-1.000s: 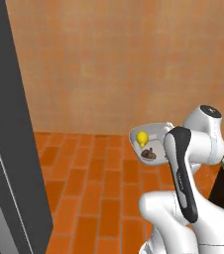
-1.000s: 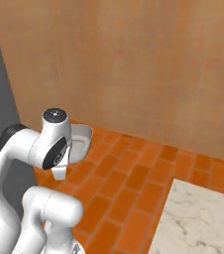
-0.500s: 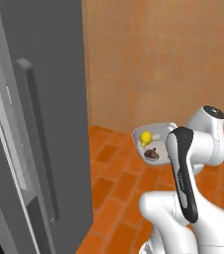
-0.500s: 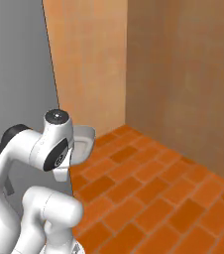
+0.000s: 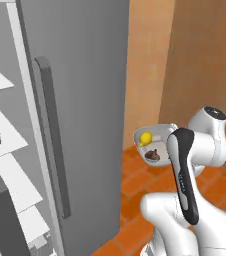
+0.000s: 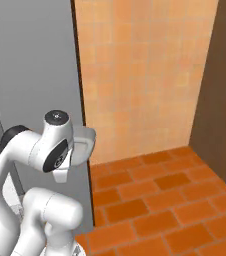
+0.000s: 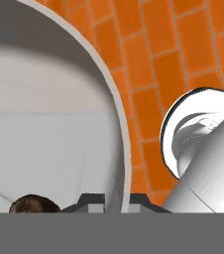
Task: Take the meat container that has the shrimp and place it on the second highest rack of the freezer. Then take the vegetable container that has the mushroom and lemon and place it on the highest rack of the freezer.
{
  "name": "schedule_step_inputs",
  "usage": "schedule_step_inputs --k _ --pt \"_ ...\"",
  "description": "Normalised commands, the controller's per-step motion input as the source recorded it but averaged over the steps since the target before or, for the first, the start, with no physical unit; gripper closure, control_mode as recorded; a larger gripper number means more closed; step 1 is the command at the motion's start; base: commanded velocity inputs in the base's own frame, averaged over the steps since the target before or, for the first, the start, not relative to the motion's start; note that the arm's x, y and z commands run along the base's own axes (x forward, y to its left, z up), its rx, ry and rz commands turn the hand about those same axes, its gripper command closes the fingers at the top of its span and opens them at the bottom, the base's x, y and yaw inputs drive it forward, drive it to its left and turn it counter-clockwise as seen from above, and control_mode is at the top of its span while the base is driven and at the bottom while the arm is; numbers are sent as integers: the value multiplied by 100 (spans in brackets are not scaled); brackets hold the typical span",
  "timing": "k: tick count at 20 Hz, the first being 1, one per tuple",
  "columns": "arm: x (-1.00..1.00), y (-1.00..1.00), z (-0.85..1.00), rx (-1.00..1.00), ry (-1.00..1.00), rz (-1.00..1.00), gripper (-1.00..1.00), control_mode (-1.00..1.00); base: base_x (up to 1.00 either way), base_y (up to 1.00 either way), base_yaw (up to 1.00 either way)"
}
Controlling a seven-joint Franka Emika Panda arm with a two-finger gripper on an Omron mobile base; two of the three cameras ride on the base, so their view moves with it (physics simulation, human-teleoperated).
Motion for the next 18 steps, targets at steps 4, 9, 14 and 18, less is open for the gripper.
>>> schedule_step_inputs --k 4,9,14,18 --pt "0 0 0 0 0 0 100 100 49 -40 75" --pt "0 0 0 0 0 0 100 100 24 -16 88" --pt "0 0 0 0 0 0 100 100 2 17 77" --pt "0 0 0 0 0 0 100 100 6 62 39"
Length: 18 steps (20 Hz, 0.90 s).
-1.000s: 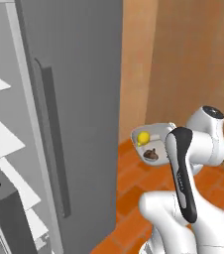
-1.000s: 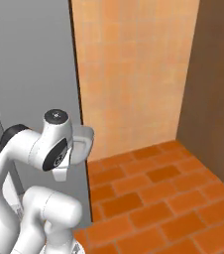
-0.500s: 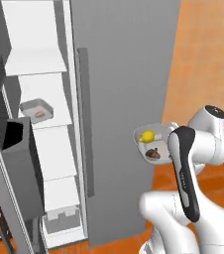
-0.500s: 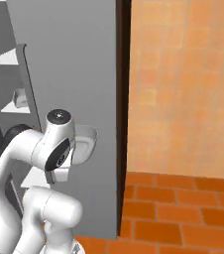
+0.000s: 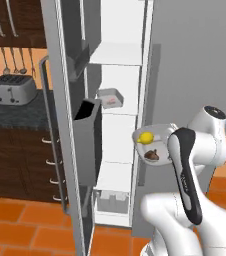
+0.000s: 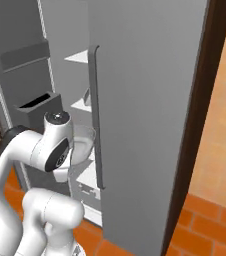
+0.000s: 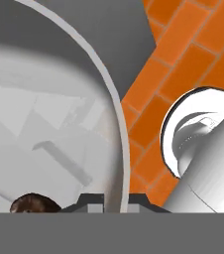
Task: Take the meat container that has the shrimp and place it on the second highest rack of the freezer. Then take the vegetable container that has the mushroom and lemon and place it on the highest rack of the freezer.
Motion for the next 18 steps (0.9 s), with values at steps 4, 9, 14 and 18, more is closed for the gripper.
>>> schedule_step_inputs --k 4,9,14,18 --pt "0 0 0 0 0 0 100 100 49 72 14" --pt "0 0 0 0 0 0 100 100 52 2 -7" --pt "0 0 0 0 0 0 100 100 5 -37 0" --pt "0 0 0 0 0 0 100 100 -14 -11 0"
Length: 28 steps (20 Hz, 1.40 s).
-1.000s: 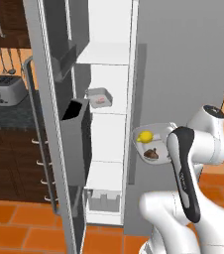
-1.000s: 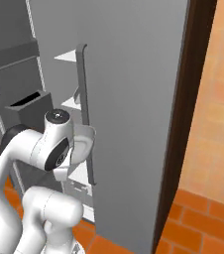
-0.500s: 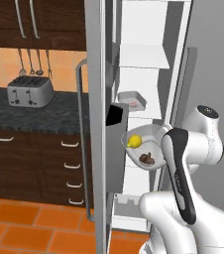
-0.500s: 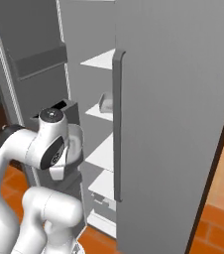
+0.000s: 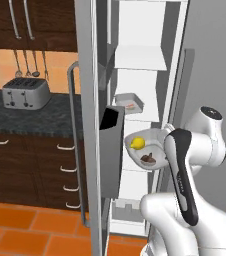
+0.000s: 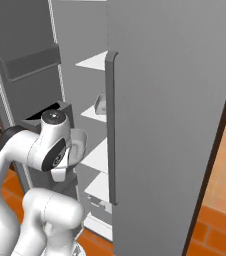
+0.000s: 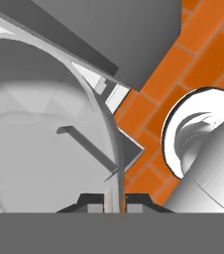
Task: Take the meat container that has the shrimp and place it on the second highest rack of the freezer. Then take the vegetable container that has the mushroom and lemon and place it on the highest rack of the freezer.
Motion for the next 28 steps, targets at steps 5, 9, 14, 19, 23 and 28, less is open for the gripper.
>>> schedule_step_inputs --k 5,9,14,19,23,28 --pt "0 0 0 0 0 0 100 100 21 0 -11" --pt "0 0 0 0 0 0 100 100 34 -9 -14" --pt "0 0 0 0 0 0 100 100 35 4 -8" --pt "0 0 0 0 0 0 100 100 54 19 -3" --pt "0 0 0 0 0 0 100 100 61 47 -2" --pt "0 0 0 0 0 0 100 100 33 18 -2"
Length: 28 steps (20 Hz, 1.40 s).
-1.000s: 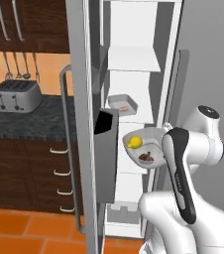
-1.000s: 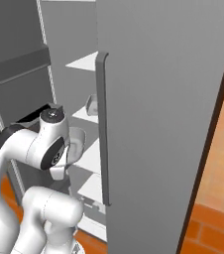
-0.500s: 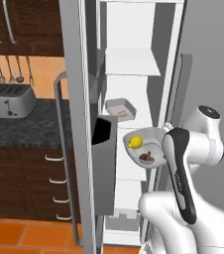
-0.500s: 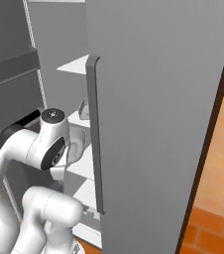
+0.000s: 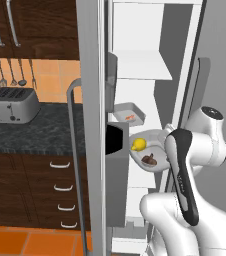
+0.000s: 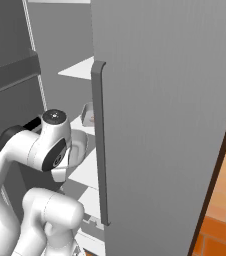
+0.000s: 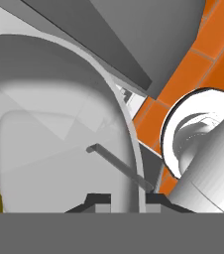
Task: Take the meat container that has the shrimp and place it on the second highest rack of the freezer. Then take the vegetable container that has the mushroom and lemon and place it on the highest rack of the freezer.
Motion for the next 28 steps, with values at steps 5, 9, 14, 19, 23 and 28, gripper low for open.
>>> schedule_step_inputs --k 5,9,14,19,23,28 --pt "0 0 0 0 0 0 100 100 2 -5 0" --pt "0 0 10 0 -4 -7 100 -100 4 0 0" --pt "-16 -15 70 0 -7 -19 100 -100 0 0 0" --pt "-10 -2 71 0 -16 -15 100 -100 0 0 0" --pt "-2 5 90 0 -31 -9 100 -100 0 0 0" --pt "11 16 70 0 -32 -8 100 -100 0 0 0"
